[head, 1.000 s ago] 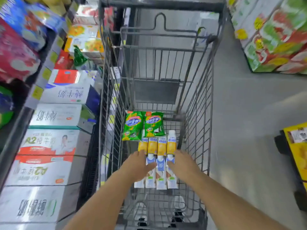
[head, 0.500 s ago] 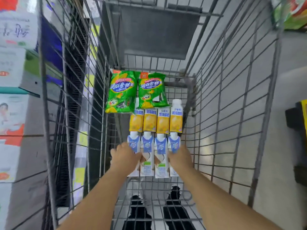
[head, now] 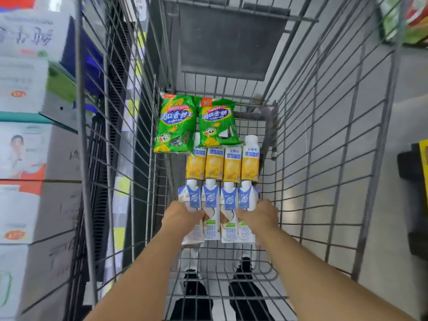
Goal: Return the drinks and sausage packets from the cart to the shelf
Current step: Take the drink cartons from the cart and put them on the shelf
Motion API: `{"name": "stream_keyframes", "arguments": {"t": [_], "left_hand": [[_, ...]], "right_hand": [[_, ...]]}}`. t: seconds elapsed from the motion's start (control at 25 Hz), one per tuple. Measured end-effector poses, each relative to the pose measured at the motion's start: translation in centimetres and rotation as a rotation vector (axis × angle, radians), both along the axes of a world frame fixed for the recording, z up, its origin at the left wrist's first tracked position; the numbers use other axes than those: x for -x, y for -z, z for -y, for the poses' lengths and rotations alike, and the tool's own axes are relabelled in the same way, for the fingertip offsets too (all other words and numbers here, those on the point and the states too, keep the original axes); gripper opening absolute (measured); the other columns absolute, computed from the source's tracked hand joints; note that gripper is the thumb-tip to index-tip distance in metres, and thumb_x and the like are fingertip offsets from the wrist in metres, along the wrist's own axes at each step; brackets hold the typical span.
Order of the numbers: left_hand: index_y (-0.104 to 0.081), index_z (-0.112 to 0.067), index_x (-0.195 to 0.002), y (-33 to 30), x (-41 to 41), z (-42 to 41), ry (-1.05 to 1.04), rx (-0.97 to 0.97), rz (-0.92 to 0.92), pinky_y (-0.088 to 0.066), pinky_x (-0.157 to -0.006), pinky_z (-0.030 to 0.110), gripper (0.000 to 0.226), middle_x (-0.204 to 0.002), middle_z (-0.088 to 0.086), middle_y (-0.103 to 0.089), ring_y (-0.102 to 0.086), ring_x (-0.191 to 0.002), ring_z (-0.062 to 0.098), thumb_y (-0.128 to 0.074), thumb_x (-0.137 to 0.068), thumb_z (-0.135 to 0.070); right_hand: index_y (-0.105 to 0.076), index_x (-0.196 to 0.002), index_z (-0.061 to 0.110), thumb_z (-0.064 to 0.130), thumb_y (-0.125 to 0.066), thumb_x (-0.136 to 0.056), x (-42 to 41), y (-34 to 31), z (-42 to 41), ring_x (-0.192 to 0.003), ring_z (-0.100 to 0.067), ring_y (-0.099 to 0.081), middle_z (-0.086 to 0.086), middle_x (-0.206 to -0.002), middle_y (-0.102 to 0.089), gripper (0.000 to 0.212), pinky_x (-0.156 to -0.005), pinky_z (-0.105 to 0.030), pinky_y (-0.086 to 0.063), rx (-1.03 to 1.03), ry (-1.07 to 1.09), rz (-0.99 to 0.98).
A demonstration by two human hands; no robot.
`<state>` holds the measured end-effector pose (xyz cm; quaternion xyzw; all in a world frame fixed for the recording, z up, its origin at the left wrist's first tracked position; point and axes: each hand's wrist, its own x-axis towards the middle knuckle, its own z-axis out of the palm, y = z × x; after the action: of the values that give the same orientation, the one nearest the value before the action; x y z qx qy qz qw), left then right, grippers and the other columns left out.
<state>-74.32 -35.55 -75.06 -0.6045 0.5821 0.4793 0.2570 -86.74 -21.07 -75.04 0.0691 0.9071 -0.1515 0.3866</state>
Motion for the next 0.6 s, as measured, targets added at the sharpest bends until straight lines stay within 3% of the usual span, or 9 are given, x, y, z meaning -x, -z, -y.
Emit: {"name": "stream_keyframes", "arguments": {"t": [0.12,0.28,0.4,0.52,0.6], "left_hand": [[-0.058,-0.010,-0.076,-1.7,-0.4,-0.5,-0.058,-0.059,-0.017,-0.048,-0.059,0.028,0.028,-0.071,0.004,-0.059,-0.057,-0.062,0.017,-0.079,-0.078,-0.027],[-0.066,-0.008,-0.089,-8.0,-0.8,0.3,-0.087,-0.097,-0.130,-0.058,-0.077,0.042,0.030,-0.092,0.011,-0.073,-0.069,-0.083,0.028,-0.079,-0.078,-0.032],[-0.058,-0.005,-0.097,-17.2,-0.4,3.2,-0.092,-0.026,-0.239,-0.048,-0.066,0.035,0.035,-0.099,0.013,-0.066,-0.060,-0.081,0.026,-0.075,-0.082,-0.032],[-0.059,-0.008,-0.106,-28.6,-0.3,6.5,-0.063,0.102,-0.385,-0.053,-0.072,0.037,0.049,-0.105,0.012,-0.068,-0.064,-0.089,0.024,-0.076,-0.075,-0.043],[-0.059,-0.009,-0.104,-36.2,-0.8,8.2,-0.100,0.194,-0.494,-0.052,-0.071,0.034,0.043,-0.104,0.012,-0.068,-0.064,-0.086,0.022,-0.077,-0.077,-0.037]], "right_hand": [[-0.053,-0.085,0.010,0.030,-0.087,-0.070,0.0,-2.1,0.2,-0.091,-0.028,-0.066,-0.009,-0.096,-0.066,0.043,-0.070,-0.035,-0.056,0.017,-0.012,0.075],[-0.061,-0.091,0.010,0.028,-0.089,-0.066,-0.2,-7.9,1.1,-0.082,-0.020,-0.066,-0.005,-0.095,-0.068,0.041,-0.061,-0.030,-0.055,0.197,-0.008,0.115],[-0.071,-0.091,0.014,0.024,-0.090,-0.066,1.5,-17.4,3.2,-0.073,-0.013,-0.069,-0.001,-0.088,-0.074,0.032,-0.062,-0.028,-0.056,0.361,-0.065,0.054],[-0.072,-0.091,0.017,0.026,-0.089,-0.065,3.1,-29.3,5.6,-0.079,-0.017,-0.072,0.000,-0.087,-0.076,0.033,-0.075,-0.038,-0.060,0.464,-0.149,-0.045],[-0.071,-0.090,0.017,0.021,-0.088,-0.066,3.5,-36.6,7.2,-0.081,-0.021,-0.074,-0.004,-0.088,-0.077,0.030,-0.075,-0.042,-0.061,0.577,-0.195,-0.108]]}}
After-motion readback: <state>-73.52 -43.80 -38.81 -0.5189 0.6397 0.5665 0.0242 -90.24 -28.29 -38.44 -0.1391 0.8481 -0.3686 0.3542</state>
